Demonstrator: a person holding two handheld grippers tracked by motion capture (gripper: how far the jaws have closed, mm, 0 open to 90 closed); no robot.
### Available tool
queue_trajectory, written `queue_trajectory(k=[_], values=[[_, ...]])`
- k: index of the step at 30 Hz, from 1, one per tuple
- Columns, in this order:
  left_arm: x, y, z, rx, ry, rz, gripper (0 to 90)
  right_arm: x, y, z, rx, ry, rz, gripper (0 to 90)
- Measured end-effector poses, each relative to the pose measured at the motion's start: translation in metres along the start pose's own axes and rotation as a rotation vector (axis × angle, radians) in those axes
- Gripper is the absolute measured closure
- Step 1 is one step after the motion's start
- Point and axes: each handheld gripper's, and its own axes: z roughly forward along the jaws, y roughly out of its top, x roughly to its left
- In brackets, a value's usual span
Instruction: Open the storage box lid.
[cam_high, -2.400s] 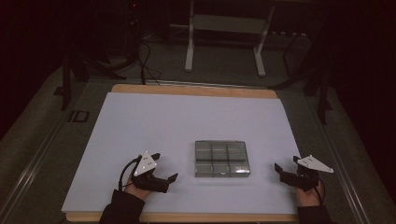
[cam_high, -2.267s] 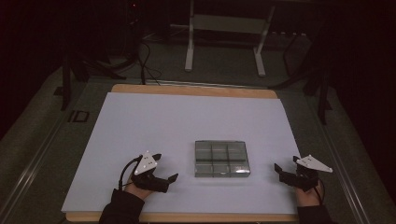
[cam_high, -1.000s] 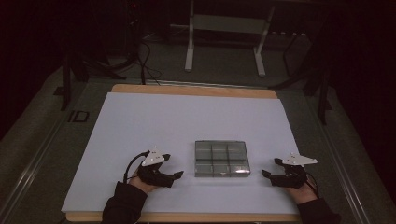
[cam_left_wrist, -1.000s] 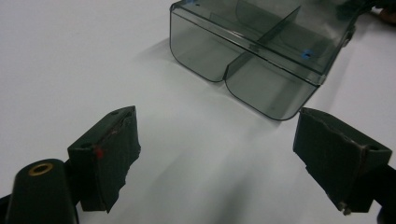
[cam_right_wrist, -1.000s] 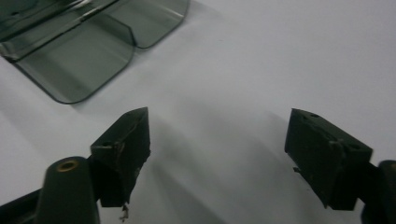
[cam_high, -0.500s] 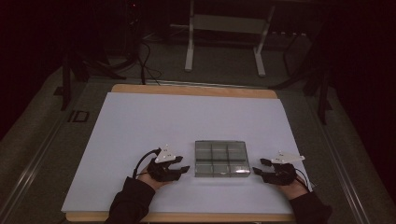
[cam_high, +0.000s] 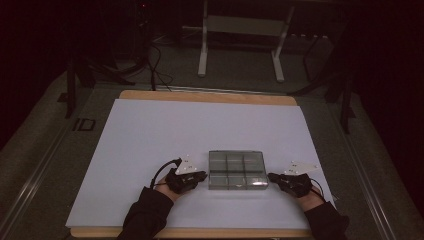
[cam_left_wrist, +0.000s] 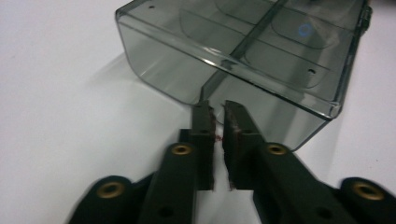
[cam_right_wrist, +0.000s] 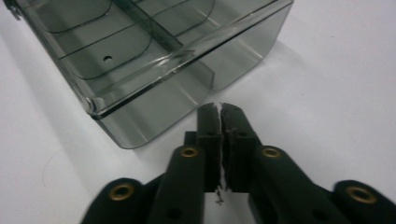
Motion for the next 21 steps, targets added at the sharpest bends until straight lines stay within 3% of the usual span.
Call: queue_trajectory(k=[14, 21], values=[[-0.004, 0.002, -0.002, -0.041, -0.005, 0.043, 90.0, 0.004, 0.01, 0.0, -0.023, 0.025, -0.024, 90.0], [-0.004, 0.002, -0.005, -0.057, -0.012, 0.024, 90.0, 0.004, 0.012, -0.003, -0.033, 0.029, -0.016, 90.0]])
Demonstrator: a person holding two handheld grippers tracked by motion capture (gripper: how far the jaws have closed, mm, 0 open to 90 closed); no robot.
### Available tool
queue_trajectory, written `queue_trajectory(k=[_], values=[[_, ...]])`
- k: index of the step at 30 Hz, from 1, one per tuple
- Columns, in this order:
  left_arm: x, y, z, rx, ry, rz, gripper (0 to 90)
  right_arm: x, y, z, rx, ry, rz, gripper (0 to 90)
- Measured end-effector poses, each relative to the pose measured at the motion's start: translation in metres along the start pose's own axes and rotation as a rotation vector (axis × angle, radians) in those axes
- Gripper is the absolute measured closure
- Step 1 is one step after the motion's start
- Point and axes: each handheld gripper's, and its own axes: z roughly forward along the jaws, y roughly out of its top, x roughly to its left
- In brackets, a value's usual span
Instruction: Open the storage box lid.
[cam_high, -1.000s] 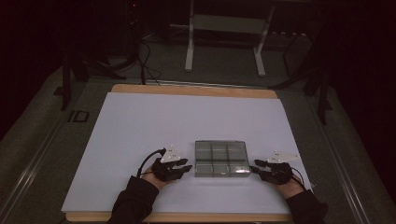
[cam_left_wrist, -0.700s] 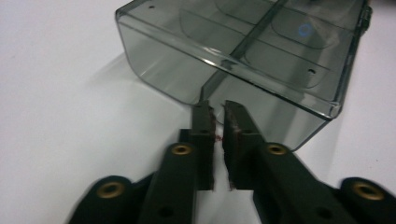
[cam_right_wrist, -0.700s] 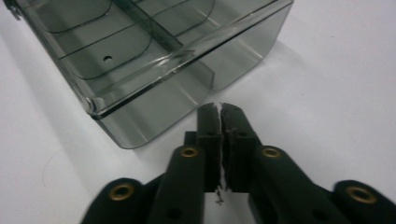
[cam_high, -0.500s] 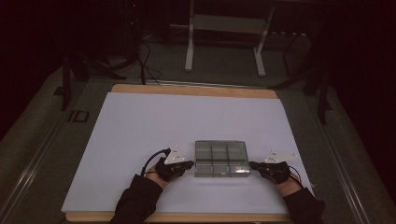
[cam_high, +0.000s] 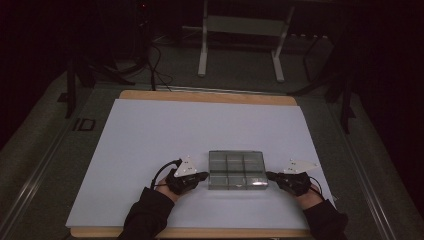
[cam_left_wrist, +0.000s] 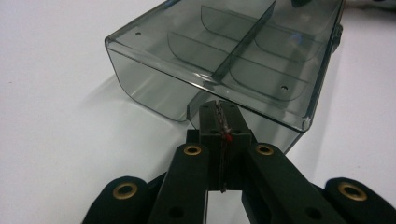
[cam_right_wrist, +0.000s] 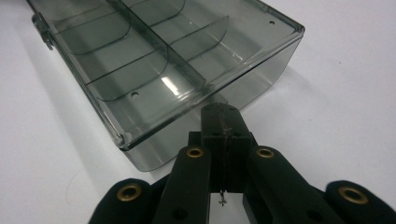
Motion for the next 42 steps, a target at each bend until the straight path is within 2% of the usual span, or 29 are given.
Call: queue_trajectory(k=[11, 18, 20, 25, 28, 32, 34, 42], values=[[-0.001, 0.002, -0.001, 0.0, 0.005, 0.004, 90.0, 0.0, 0.002, -0.003, -0.01, 0.004, 0.003, 90.0], [-0.002, 0.004, -0.002, -0.008, -0.007, 0.007, 90.0, 0.0, 0.005, -0.006, -0.024, 0.015, 0.009, 90.0], [-0.002, 0.005, -0.002, -0.007, 0.003, 0.007, 90.0, 0.0, 0.005, -0.006, -0.027, 0.014, 0.01, 89.7], [0.001, 0.008, -0.002, -0.015, 0.04, -0.01, 73.1, -0.003, 0.006, -0.007, -0.045, 0.005, 0.027, 77.0], [0.002, 0.01, -0.002, -0.014, 0.051, -0.007, 68.9, -0.003, 0.006, -0.007, -0.047, -0.005, 0.024, 72.7], [0.003, 0.013, -0.001, -0.024, 0.077, -0.001, 65.9, -0.006, 0.007, -0.007, -0.055, -0.002, 0.032, 69.8], [0.004, 0.014, 0.0, -0.029, 0.092, 0.004, 64.9, -0.006, 0.008, -0.006, -0.058, -0.008, 0.017, 69.1], [0.007, 0.021, 0.001, -0.051, 0.114, 0.019, 63.3, -0.009, 0.015, -0.005, -0.082, -0.035, 0.004, 67.3]])
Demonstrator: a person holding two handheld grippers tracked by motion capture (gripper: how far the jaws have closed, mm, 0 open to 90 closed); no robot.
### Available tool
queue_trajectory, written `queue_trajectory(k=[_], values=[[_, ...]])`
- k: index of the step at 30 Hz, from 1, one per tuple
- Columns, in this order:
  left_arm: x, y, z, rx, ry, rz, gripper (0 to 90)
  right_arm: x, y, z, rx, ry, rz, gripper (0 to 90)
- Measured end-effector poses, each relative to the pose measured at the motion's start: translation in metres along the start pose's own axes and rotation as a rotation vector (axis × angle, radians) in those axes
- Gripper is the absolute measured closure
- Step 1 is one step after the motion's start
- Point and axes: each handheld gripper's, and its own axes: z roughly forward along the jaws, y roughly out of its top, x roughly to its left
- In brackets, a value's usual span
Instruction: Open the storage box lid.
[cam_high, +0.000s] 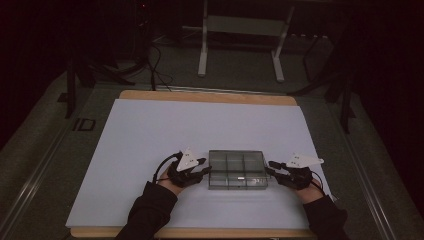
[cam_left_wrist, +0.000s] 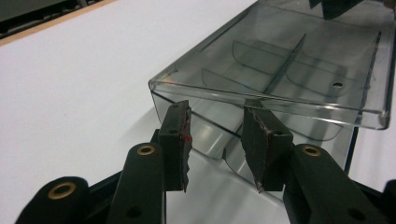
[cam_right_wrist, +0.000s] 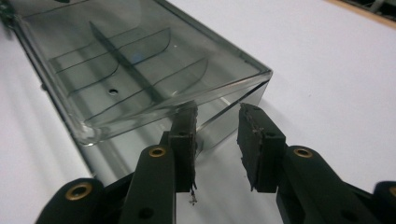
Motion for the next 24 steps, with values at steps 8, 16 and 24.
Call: queue_trajectory(k=[8, 16, 24], values=[[0.003, 0.007, 0.002, -0.017, -0.001, 0.004, 63.8, -0.006, 0.008, 0.003, -0.013, -0.014, -0.002, 68.3], [0.003, 0.011, 0.006, -0.029, 0.009, 0.023, 68.5, -0.008, 0.013, 0.006, -0.017, -0.026, -0.01, 70.4], [0.007, 0.015, 0.006, -0.044, 0.02, 0.012, 74.0, -0.01, 0.02, 0.008, -0.026, -0.027, -0.016, 73.1]])
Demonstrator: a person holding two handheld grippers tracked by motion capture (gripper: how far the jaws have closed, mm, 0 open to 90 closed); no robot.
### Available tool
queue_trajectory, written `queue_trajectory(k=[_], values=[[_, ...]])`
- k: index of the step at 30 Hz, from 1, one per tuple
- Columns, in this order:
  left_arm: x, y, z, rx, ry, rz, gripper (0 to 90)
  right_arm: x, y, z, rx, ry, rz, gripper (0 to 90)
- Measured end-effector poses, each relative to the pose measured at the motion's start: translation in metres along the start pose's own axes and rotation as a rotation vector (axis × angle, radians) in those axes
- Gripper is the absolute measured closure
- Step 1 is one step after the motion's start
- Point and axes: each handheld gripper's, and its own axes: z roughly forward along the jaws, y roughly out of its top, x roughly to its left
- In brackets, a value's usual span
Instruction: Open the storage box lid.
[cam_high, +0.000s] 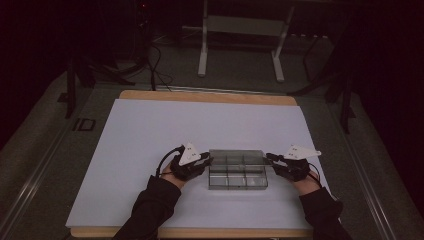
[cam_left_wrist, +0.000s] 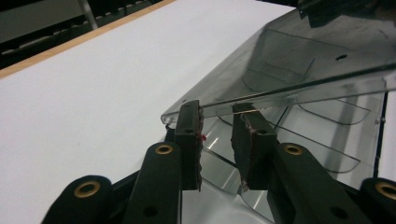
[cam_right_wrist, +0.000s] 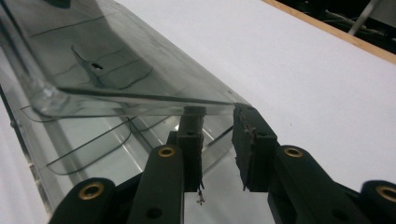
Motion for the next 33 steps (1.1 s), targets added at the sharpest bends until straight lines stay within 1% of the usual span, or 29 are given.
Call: queue_trajectory(k=[3, 6, 10, 15, 22, 31, 33], values=[[0.002, 0.002, 0.0, -0.002, 0.004, -0.003, 75.3, -0.001, 0.003, 0.001, -0.006, 0.0, -0.004, 74.3], [0.004, 0.004, 0.0, -0.003, 0.007, -0.008, 77.0, 0.0, 0.006, 0.002, -0.009, -0.011, -0.007, 75.2], [0.006, 0.007, 0.001, -0.011, 0.015, -0.017, 78.9, -0.003, 0.009, 0.002, -0.011, -0.02, 0.002, 78.5], [0.007, 0.01, 0.002, -0.02, 0.035, -0.025, 79.9, -0.005, 0.012, 0.003, -0.017, -0.026, 0.012, 80.2], [0.011, 0.015, 0.005, -0.023, 0.053, -0.033, 81.6, -0.009, 0.016, 0.005, -0.022, -0.036, 0.023, 81.4], [0.015, 0.018, 0.01, -0.034, 0.073, -0.053, 81.9, -0.013, 0.02, 0.009, -0.031, -0.047, 0.042, 81.3], [0.017, 0.021, 0.013, -0.035, 0.086, -0.055, 81.8, -0.014, 0.022, 0.011, -0.037, -0.056, 0.048, 81.3]])
